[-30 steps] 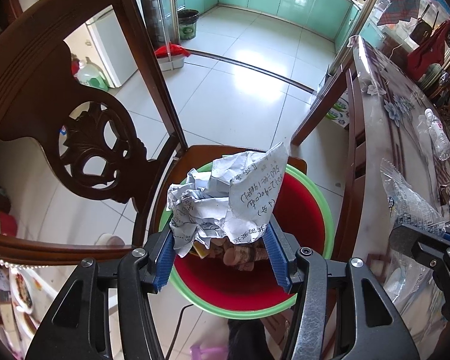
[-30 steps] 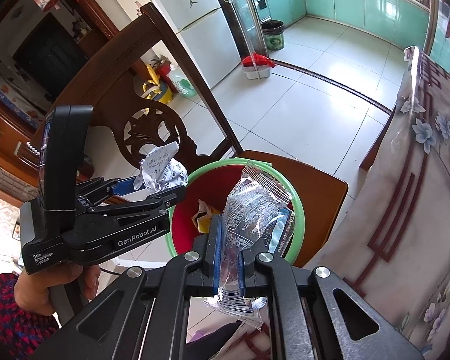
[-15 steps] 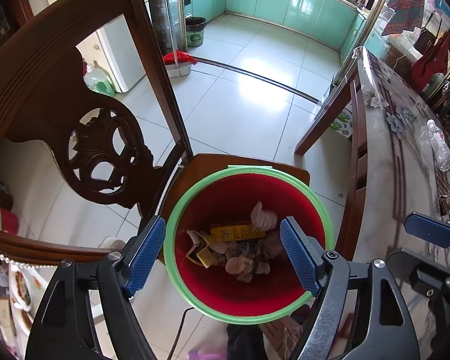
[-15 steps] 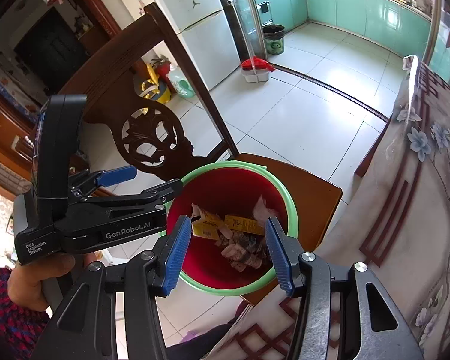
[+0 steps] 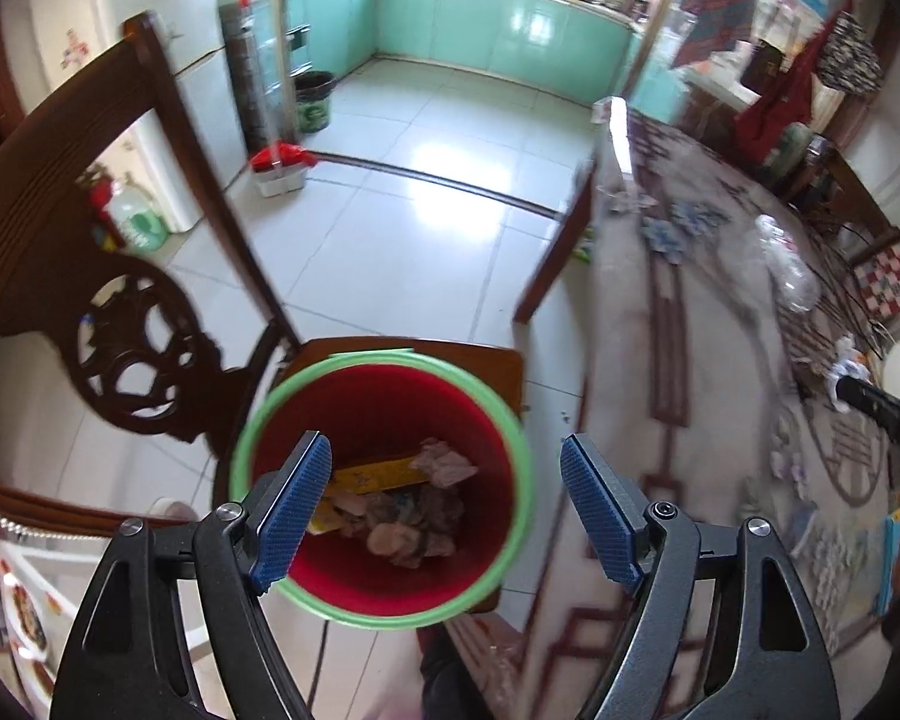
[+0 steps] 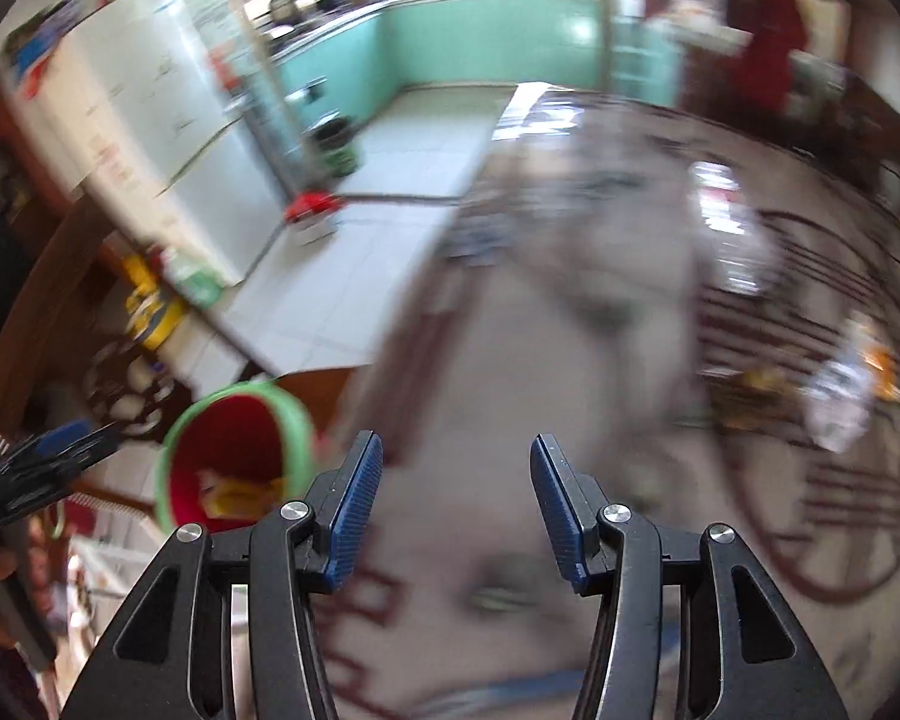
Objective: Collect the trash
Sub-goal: 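Grasp orange snack bag with right tool while left tool grasps gold cigarette pack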
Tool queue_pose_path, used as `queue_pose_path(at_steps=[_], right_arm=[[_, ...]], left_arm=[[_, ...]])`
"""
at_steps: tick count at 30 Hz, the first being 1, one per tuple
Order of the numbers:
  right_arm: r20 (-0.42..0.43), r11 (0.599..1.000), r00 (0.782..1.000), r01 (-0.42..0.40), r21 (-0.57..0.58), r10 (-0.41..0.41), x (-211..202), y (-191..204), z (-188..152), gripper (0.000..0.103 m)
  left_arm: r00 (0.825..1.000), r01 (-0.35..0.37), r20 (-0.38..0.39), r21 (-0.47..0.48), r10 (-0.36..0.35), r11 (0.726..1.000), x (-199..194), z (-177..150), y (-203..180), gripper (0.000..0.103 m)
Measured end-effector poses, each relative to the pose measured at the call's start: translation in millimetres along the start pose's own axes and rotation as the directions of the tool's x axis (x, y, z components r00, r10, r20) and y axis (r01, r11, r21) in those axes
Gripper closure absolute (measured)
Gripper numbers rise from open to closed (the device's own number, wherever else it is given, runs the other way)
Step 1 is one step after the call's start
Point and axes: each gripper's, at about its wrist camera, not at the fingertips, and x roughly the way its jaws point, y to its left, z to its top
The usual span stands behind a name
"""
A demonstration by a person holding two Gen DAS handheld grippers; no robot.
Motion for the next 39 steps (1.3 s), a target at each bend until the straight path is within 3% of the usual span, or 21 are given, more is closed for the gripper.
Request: queue_pose_path(at_steps=[4, 8, 11, 14, 19, 20, 21, 23, 25, 29, 32, 34, 35, 36, 37, 39], right_arm=[[0.036, 0.987, 0.992, 0.116, 0.111, -0.121, -20, -107, 12, 0.053], [0.048, 0.977, 0.981, 0.179, 0.116, -0.186, -21, -189, 29, 0.052], [0.047, 0.975, 0.979, 0.189, 0.114, -0.196, -8, -245, 48, 0.052], [-0.017, 0.981, 0.987, 0.159, 0.113, -0.158, 27, -286, 64, 0.052], [-0.128, 0.988, 0.986, 0.115, 0.101, -0.102, 89, -319, 67, 0.053], [-0.130, 0.989, 0.989, 0.086, 0.119, -0.070, 95, -326, 67, 0.059], [-0.116, 0.989, 0.993, 0.054, 0.138, -0.038, 97, -331, 66, 0.067], [-0.081, 0.986, 0.997, 0.019, 0.164, -0.006, 93, -341, 64, 0.072], [-0.050, 0.981, 0.998, -0.030, 0.192, 0.040, 86, -349, 62, 0.091], [0.012, 0.974, 0.996, -0.088, 0.207, 0.087, 67, -357, 58, 0.090], [0.039, 0.968, 0.992, -0.129, 0.216, 0.123, 56, -360, 58, 0.090], [0.052, 0.963, 0.988, -0.155, 0.221, 0.147, 52, -361, 60, 0.090], [0.056, 0.962, 0.986, -0.163, 0.221, 0.154, 51, -361, 60, 0.090], [0.058, 0.960, 0.985, -0.171, 0.222, 0.162, 49, -362, 60, 0.090], [0.060, 0.958, 0.984, -0.176, 0.225, 0.167, 48, -363, 59, 0.090], [0.065, 0.955, 0.983, -0.183, 0.234, 0.173, 46, -364, 57, 0.090]], left_arm=[[0.999, 0.015, 0.028, 0.117, -0.019, 0.993, -5, -3, -58, 0.023], [0.998, 0.055, 0.030, 0.206, -0.063, 0.977, -4, -9, -125, 0.023], [0.992, 0.112, 0.027, 0.267, -0.123, 0.957, -3, -14, -180, 0.022], [0.986, 0.141, 0.033, 0.348, -0.162, 0.927, 3, -19, -239, 0.021], [0.985, 0.149, 0.001, 0.490, -0.171, 0.859, 34, -13, -325, 0.021], [0.987, 0.141, -0.004, 0.516, -0.162, 0.845, 39, -12, -337, 0.021], [0.987, 0.140, -0.010, 0.549, -0.161, 0.824, 46, -10, -351, 0.021], [0.986, 0.144, -0.019, 0.598, -0.165, 0.789, 59, -8, -372, 0.021], [0.985, 0.154, -0.035, 0.633, -0.170, 0.759, 74, -4, -390, 0.021], [0.984, 0.174, -0.091, 0.686, -0.154, 0.706, 111, 4, -417, 0.021], [0.985, 0.171, -0.142, 0.724, -0.099, 0.668, 139, 6, -430, 0.021], [0.980, 0.191, -0.181, 0.722, -0.084, 0.665, 152, 5, -434, 0.026], [0.978, 0.199, -0.193, 0.713, -0.084, 0.673, 157, 5, -435, 0.031], [0.976, 0.201, -0.202, 0.703, -0.080, 0.682, 161, 5, -435, 0.044], [0.973, 0.221, -0.205, 0.679, -0.108, 0.700, 160, 7, -434, 0.053], [0.969, 0.234, -0.216, 0.636, -0.122, 0.736, 161, 11, -431, 0.055]])
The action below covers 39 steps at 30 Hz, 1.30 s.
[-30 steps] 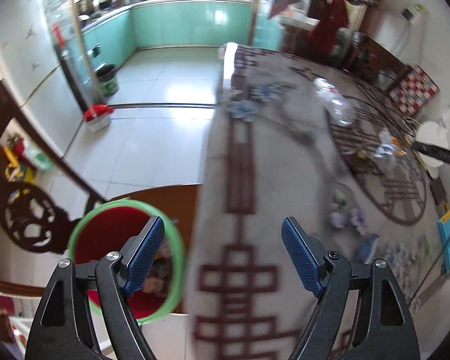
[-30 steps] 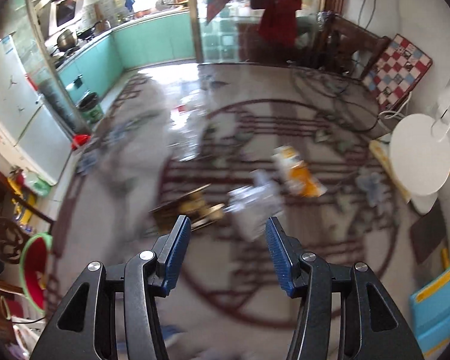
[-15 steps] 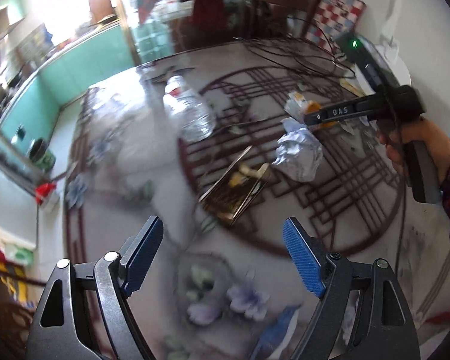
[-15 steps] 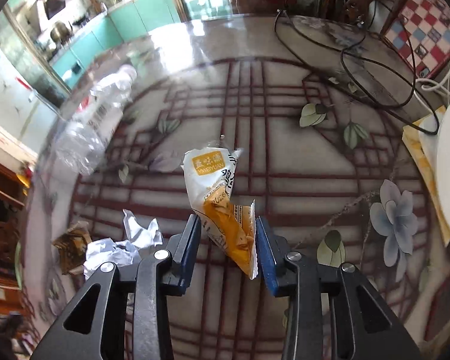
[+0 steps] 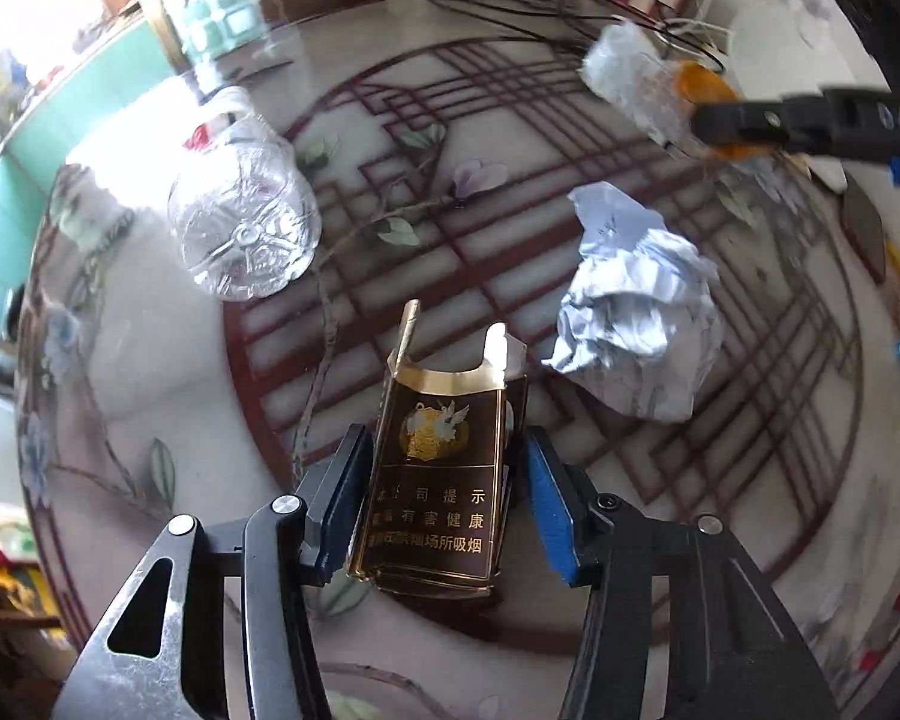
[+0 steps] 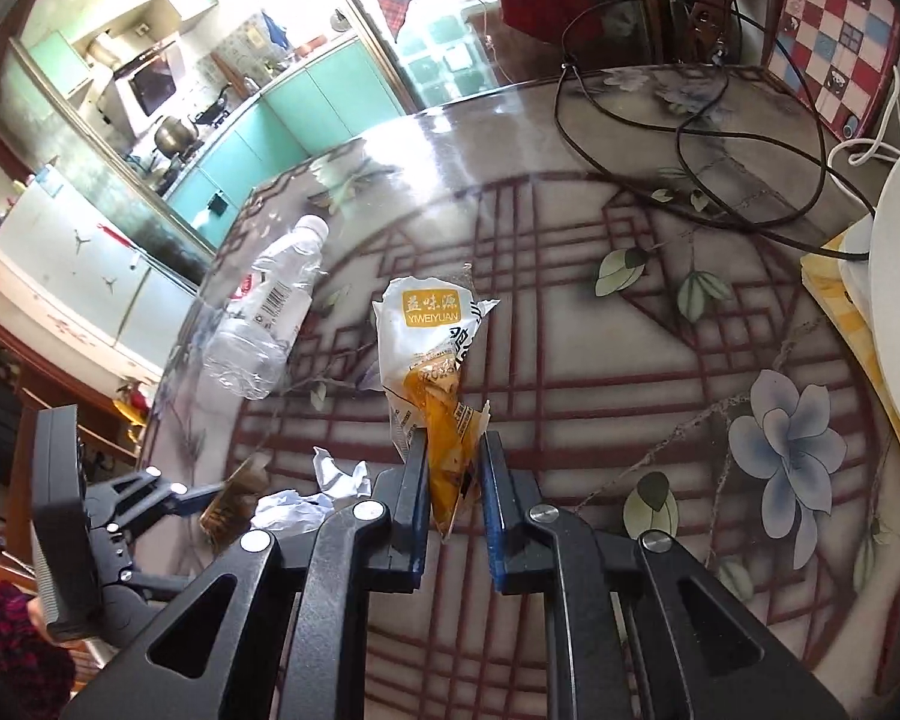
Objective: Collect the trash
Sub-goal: 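Grasp orange snack bag with right tool while left tool grasps gold cigarette pack, then carry the snack bag and cigarette pack with both tools over the bucket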
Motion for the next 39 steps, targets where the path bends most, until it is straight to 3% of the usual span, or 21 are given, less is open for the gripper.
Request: queue_pose_path(at_steps=[8, 13, 17, 23, 27, 31, 39], right_arm=[[0.044, 1.000, 0.999, -0.010, 0.019, 0.009, -17, 10, -4, 0.090], [0.094, 1.000, 0.995, -0.016, -0.002, 0.016, -45, 31, -7, 0.090], [0.131, 0.999, 0.991, -0.003, -0.037, 0.008, -71, 53, -14, 0.090], [0.143, 0.997, 0.990, 0.012, -0.072, -0.002, -95, 93, -33, 0.089], [0.130, 0.993, 0.991, 0.005, -0.114, 0.010, -100, 122, -48, 0.089], [0.130, 0.988, 0.991, 0.009, -0.155, 0.012, -103, 148, -63, 0.089], [0.162, 0.982, 0.986, 0.056, -0.178, -0.026, -114, 199, -93, 0.089]], left_arm=[[0.996, -0.014, 0.084, -0.164, 0.028, 0.986, -55, -12, 6, 0.060], [0.979, -0.057, 0.180, -0.224, 0.099, 0.973, -108, -28, -1, 0.059], [0.968, -0.059, 0.215, -0.311, 0.130, 0.948, -141, -43, 6, 0.059], [0.959, -0.081, 0.208, -0.449, 0.192, 0.890, -172, -69, 22, 0.058], [0.940, -0.117, 0.236, -0.454, 0.246, 0.883, -194, -90, 23, 0.057], [0.931, -0.126, 0.251, -0.457, 0.263, 0.881, -206, -109, 29, 0.057], [0.933, -0.077, 0.280, -0.456, 0.225, 0.887, -215, -140, 52, 0.057]])
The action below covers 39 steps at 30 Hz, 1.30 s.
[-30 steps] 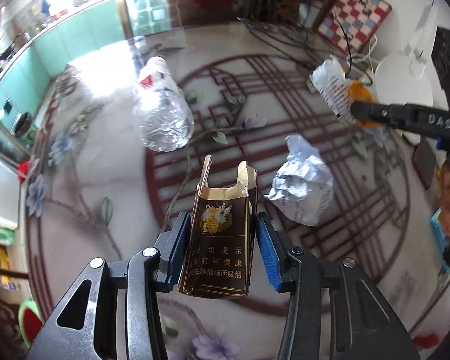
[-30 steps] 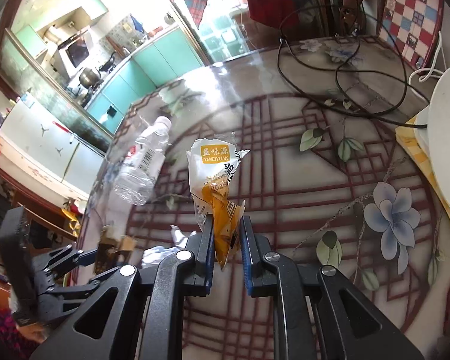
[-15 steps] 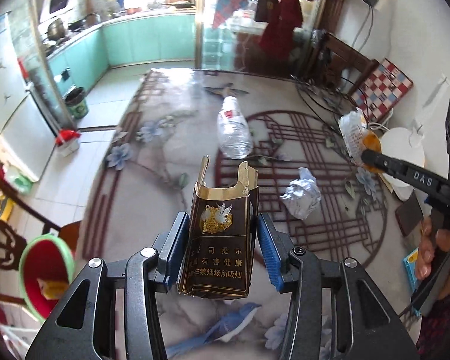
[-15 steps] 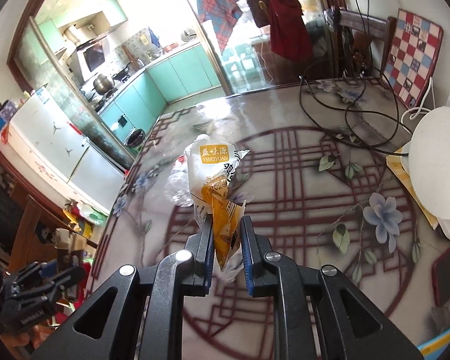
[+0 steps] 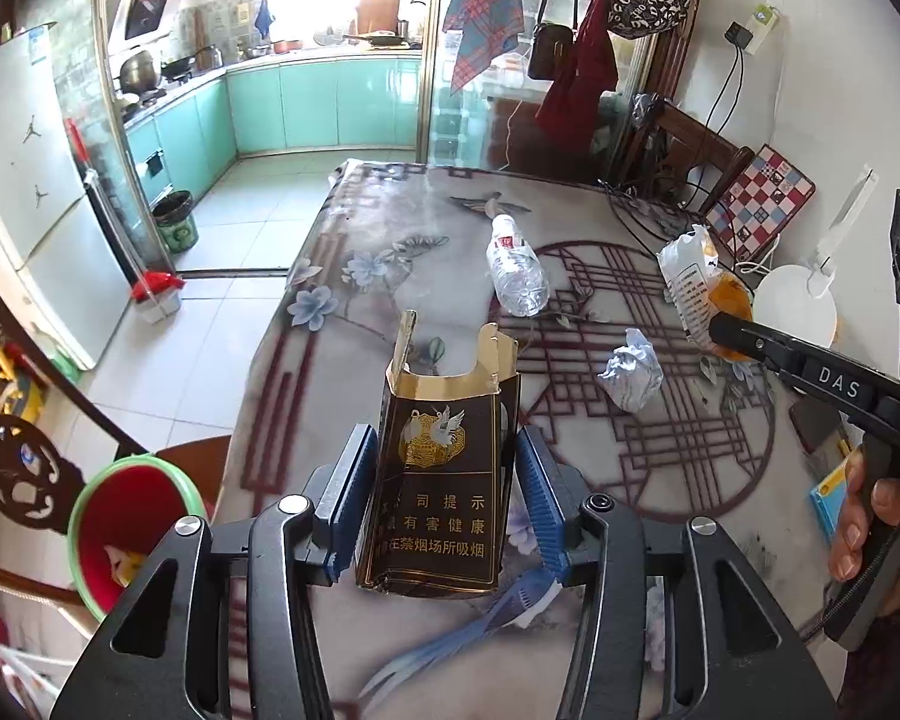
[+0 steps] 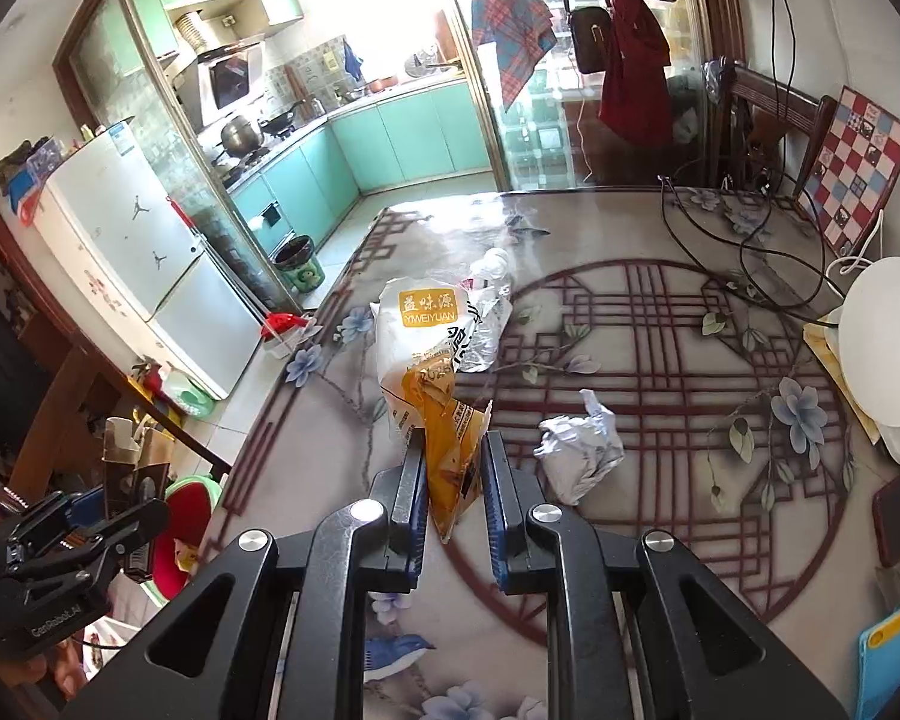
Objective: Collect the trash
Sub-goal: 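Carry the snack bag and cigarette pack with both tools over the bucket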
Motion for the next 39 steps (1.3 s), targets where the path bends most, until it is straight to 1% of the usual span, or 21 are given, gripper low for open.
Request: queue_pose_path(at_steps=[3, 7, 9, 13, 16, 24, 30, 39], right_arm=[[0.012, 0.999, 0.999, 0.039, 0.004, -0.039, -3, 18, -5, 0.089], [0.014, 0.997, 0.997, 0.070, 0.017, -0.070, -9, 45, -12, 0.089], [0.019, 0.996, 0.996, 0.091, 0.017, -0.091, -10, 62, -16, 0.089], [0.022, 0.995, 0.995, 0.096, 0.034, -0.097, -6, 88, -25, 0.089], [0.020, 0.995, 0.995, 0.096, 0.035, -0.097, -2, 108, -30, 0.089], [0.019, 0.997, 0.996, 0.081, 0.015, -0.082, 9, 155, -34, 0.089], [0.018, 0.998, 0.998, 0.056, -0.030, -0.056, 18, 188, -28, 0.089], [0.004, 0.995, 1.000, 0.022, -0.094, -0.022, 27, 227, -25, 0.089]], left_arm=[[1.000, 0.019, 0.017, 0.023, -0.020, 1.000, -5, -5, 15, 0.057], [0.999, 0.027, 0.034, 0.061, -0.030, 0.998, -14, -10, 38, 0.056], [0.999, 0.033, 0.021, 0.067, -0.034, 0.997, -14, -11, 52, 0.056], [0.999, 0.039, 0.006, 0.063, -0.040, 0.997, -14, -16, 80, 0.056], [0.999, 0.037, -0.004, 0.073, -0.037, 0.997, -13, -18, 94, 0.056], [0.999, 0.038, 0.014, 0.091, -0.039, 0.995, -19, -20, 125, 0.056], [1.000, 0.016, 0.020, 0.067, -0.017, 0.998, -19, -20, 145, 0.056], [1.000, -0.017, 0.001, 0.016, 0.017, 1.000, -14, -23, 175, 0.056]])
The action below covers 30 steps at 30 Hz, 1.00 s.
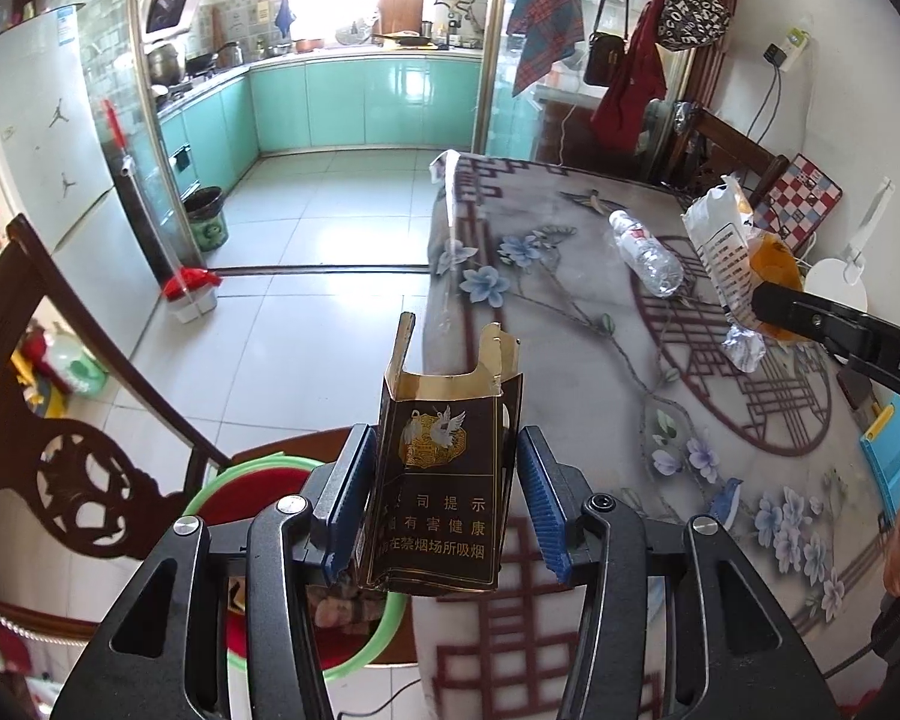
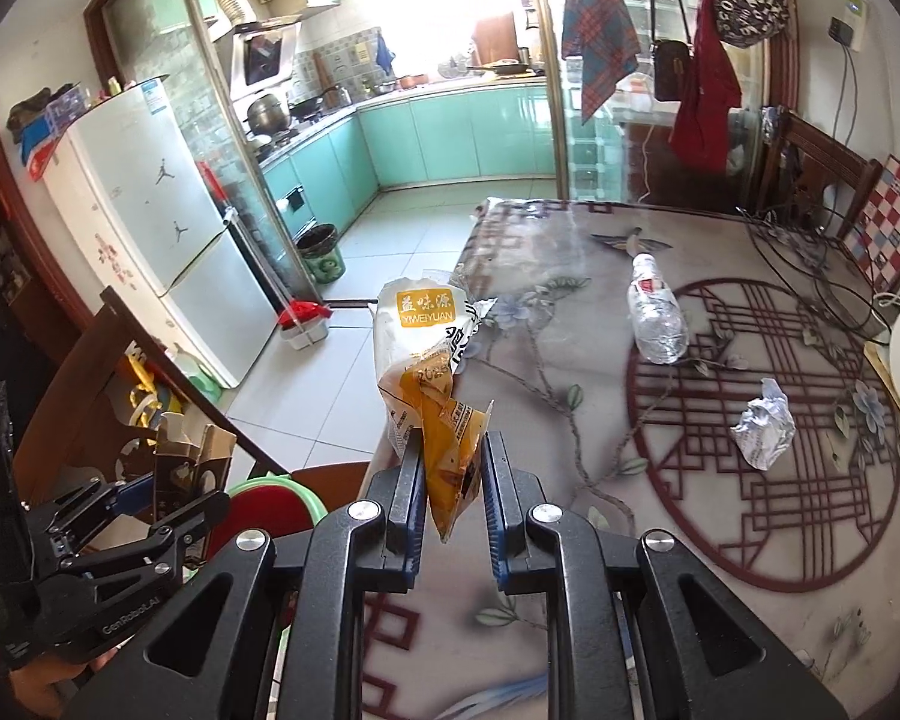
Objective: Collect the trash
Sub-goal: 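Carry the snack bag and cigarette pack with both tools over the bucket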
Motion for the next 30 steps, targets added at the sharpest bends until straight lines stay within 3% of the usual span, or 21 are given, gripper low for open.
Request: queue_pose_path(at_steps=[17, 30], right_arm=[[-0.060, 0.991, 0.995, -0.084, -0.107, 0.078, 28, 56, -6, 0.089], [-0.167, 0.970, 0.975, -0.177, -0.168, 0.149, 61, 104, -31, 0.089]], left_arm=[[0.997, -0.074, -0.037, -0.073, 0.071, 0.995, 8, -8, 51, 0.056], [0.985, -0.148, -0.107, -0.123, 0.135, 0.981, 14, -27, 90, 0.056]])
